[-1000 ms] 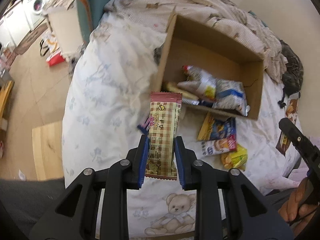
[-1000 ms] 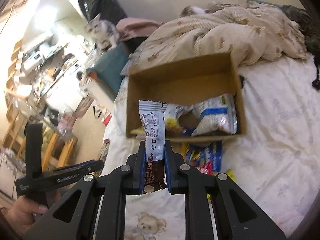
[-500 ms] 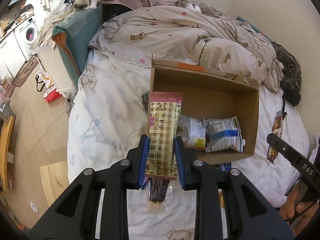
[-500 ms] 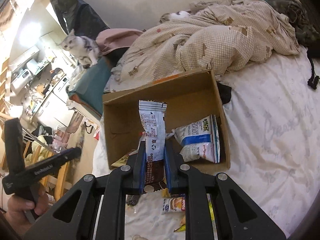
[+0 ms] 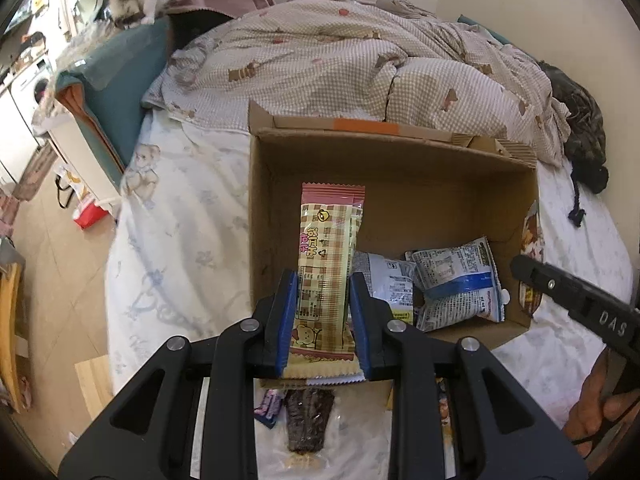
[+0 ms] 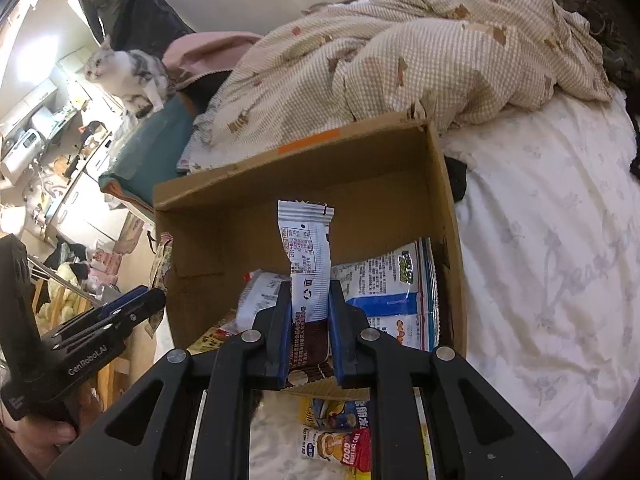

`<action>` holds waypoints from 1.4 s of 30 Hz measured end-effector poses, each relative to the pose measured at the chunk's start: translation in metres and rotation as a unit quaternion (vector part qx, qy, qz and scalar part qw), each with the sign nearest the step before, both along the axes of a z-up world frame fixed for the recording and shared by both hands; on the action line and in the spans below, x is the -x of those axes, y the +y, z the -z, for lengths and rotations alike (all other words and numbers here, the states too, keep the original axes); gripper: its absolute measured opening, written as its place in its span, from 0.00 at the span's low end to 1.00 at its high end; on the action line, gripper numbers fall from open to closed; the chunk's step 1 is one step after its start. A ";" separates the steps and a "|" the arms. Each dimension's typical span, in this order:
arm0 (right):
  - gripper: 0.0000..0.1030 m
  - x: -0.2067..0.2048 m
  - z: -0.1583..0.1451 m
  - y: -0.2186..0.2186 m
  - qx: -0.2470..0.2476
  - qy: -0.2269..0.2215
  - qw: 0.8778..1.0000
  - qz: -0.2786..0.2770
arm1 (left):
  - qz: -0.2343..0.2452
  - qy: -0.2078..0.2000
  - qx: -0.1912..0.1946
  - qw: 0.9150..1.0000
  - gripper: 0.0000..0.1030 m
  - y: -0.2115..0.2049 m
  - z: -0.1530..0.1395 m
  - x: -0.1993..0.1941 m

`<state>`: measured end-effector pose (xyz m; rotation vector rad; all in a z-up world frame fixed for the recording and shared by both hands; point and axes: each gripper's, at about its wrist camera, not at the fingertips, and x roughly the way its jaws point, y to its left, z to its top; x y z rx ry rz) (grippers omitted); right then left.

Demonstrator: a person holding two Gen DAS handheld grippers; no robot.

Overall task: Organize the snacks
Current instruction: 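Carry both bars over the box and lower them inside, then open both grippers to release the bars and withdraw from the box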

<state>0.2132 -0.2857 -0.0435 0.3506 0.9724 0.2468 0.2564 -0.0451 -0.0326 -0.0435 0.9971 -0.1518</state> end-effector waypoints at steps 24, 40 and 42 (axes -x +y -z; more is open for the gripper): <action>0.21 -0.012 0.030 0.000 -0.062 0.048 0.997 -0.002 | 0.005 -0.018 0.030 0.999 0.23 0.000 0.011 -0.003; 0.80 -0.010 0.023 -0.008 -0.048 0.032 0.998 0.024 | 0.003 -0.052 0.020 0.998 0.84 -0.001 -0.003 0.004; 0.80 -0.009 0.022 -0.007 -0.044 0.030 0.998 0.022 | 0.002 -0.053 0.024 0.998 0.84 0.001 -0.002 0.004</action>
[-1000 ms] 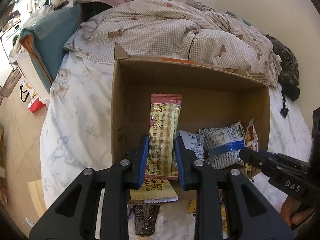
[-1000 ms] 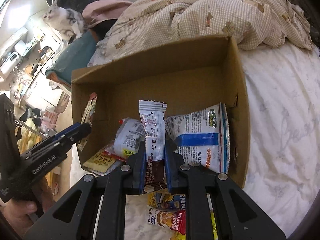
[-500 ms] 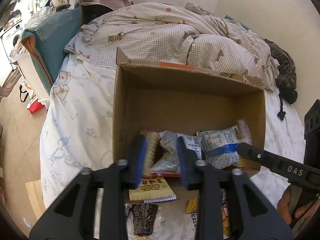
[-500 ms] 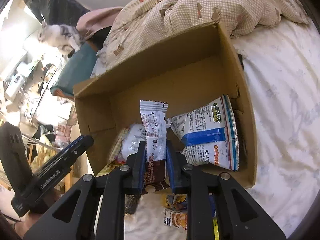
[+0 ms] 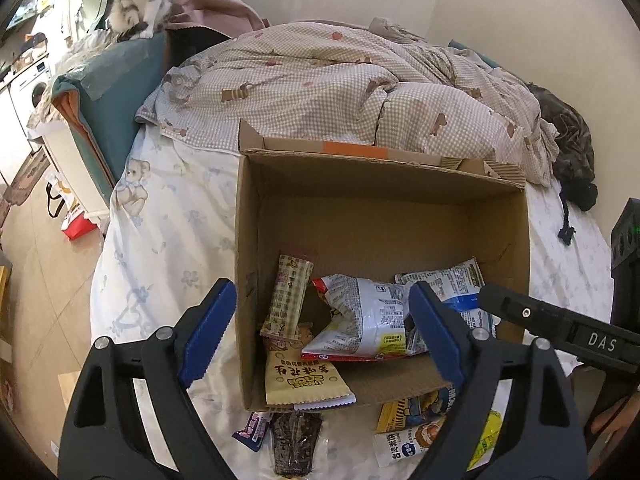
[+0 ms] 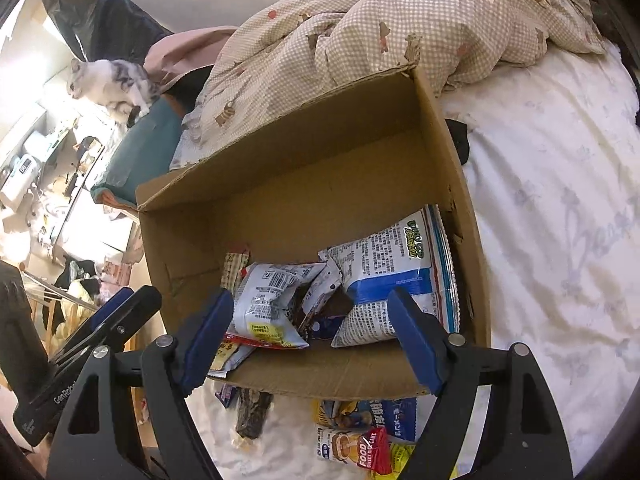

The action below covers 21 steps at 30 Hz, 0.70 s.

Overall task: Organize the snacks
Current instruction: 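Open both grippers to release the bars and withdraw from the box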

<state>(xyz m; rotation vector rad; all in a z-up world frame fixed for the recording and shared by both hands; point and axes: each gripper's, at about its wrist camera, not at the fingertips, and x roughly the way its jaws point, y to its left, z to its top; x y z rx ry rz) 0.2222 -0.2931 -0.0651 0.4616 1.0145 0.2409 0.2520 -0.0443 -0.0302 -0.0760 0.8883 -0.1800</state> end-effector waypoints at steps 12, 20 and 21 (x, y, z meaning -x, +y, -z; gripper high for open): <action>0.80 0.002 -0.007 0.000 0.023 -0.011 1.000 0.003 | -0.038 0.009 0.040 0.998 0.84 0.018 0.000 0.002; 0.80 0.036 -0.028 -0.011 0.010 -0.031 0.999 0.030 | -0.040 0.023 0.082 0.996 0.89 0.036 -0.012 0.023; 0.80 0.042 -0.031 -0.012 0.011 -0.035 0.999 0.030 | -0.042 0.021 0.081 0.996 0.89 0.038 -0.014 0.026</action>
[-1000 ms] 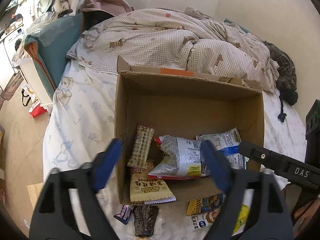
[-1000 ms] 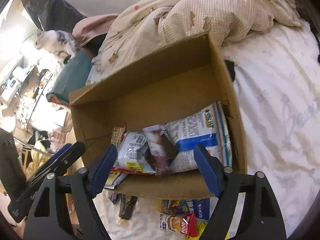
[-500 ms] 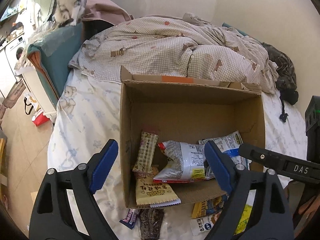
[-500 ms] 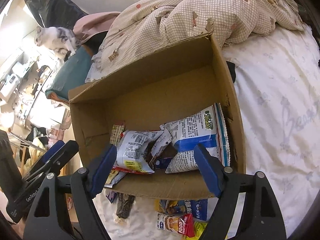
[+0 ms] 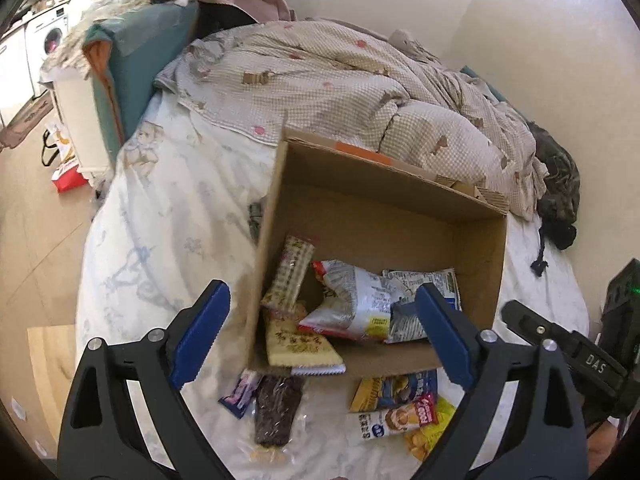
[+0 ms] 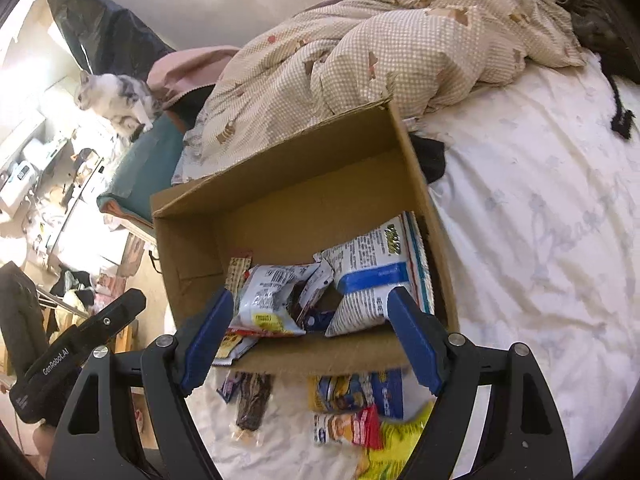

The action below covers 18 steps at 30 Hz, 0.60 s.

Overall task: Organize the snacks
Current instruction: 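Open both grippers to release the bars and withdraw from the box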

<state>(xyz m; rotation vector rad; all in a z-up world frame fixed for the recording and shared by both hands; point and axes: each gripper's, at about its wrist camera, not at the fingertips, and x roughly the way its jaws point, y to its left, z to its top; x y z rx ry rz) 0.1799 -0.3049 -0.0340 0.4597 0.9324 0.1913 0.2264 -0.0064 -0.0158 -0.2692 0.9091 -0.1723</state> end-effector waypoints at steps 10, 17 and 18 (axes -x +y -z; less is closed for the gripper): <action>0.80 0.053 -0.014 -0.012 0.013 -0.012 1.000 0.024 | -0.009 -0.035 -0.040 0.999 0.89 0.026 -0.029 0.043; 0.92 0.072 -0.005 -0.031 -0.014 0.009 0.999 0.042 | -0.040 -0.030 -0.042 0.998 0.89 0.046 -0.025 0.073; 0.93 0.074 0.001 -0.037 -0.019 0.022 0.998 0.049 | -0.042 -0.027 -0.043 0.998 0.91 0.047 -0.024 0.075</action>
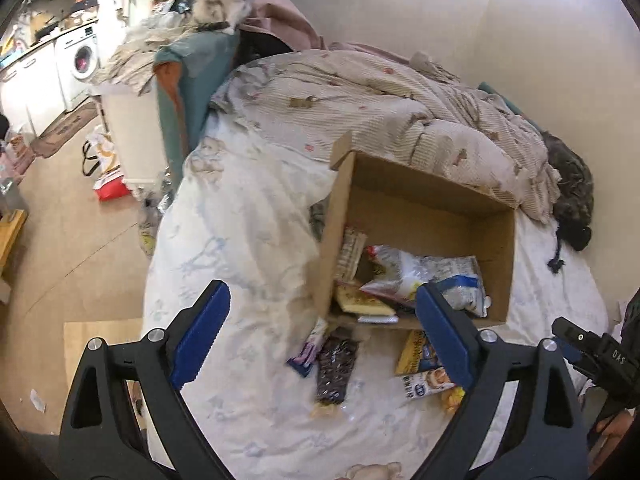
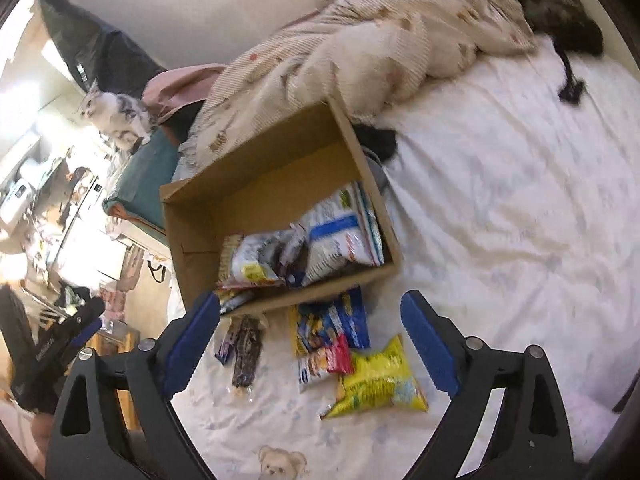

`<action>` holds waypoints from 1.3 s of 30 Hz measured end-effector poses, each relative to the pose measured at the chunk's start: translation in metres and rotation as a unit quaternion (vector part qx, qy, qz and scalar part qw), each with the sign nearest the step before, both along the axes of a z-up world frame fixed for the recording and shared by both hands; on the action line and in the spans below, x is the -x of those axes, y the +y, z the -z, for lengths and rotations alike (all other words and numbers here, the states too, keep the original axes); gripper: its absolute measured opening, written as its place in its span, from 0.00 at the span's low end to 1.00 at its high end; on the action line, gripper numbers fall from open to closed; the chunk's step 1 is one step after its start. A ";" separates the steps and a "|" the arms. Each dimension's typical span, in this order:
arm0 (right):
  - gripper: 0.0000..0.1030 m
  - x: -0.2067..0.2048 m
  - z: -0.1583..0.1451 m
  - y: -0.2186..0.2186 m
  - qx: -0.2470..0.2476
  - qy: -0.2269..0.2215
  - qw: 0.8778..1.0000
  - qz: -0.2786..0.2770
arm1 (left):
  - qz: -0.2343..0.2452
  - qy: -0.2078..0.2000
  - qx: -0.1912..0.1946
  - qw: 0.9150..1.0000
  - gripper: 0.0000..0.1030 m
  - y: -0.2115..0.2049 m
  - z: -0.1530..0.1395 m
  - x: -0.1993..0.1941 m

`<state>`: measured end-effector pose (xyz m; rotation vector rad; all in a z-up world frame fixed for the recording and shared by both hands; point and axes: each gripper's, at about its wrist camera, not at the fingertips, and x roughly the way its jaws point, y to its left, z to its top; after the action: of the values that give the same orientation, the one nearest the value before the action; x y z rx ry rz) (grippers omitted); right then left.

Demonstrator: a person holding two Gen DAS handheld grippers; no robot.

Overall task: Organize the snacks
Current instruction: 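Open both grippers to release the bars and withdraw from the box, then grasp the yellow chip bag with the right gripper while the left grasps a white bar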

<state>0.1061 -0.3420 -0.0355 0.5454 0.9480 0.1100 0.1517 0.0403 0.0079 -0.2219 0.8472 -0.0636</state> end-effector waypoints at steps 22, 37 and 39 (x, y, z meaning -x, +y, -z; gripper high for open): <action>0.94 -0.027 0.138 0.058 0.145 0.279 0.942 -0.121 | -0.025 0.124 -0.025 0.992 1.00 0.002 0.060 -0.013; 0.67 0.021 0.066 0.013 0.126 0.159 0.976 -0.076 | -0.018 0.134 -0.054 0.989 1.00 -0.006 0.069 -0.019; 0.67 0.018 0.055 0.011 0.133 0.135 0.980 -0.059 | -0.014 0.137 -0.058 0.989 1.00 -0.008 0.072 -0.019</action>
<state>0.0886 -0.3313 -0.0900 0.2580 1.2398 0.0142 0.1711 0.0327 -0.0641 -0.1347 1.1175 0.0432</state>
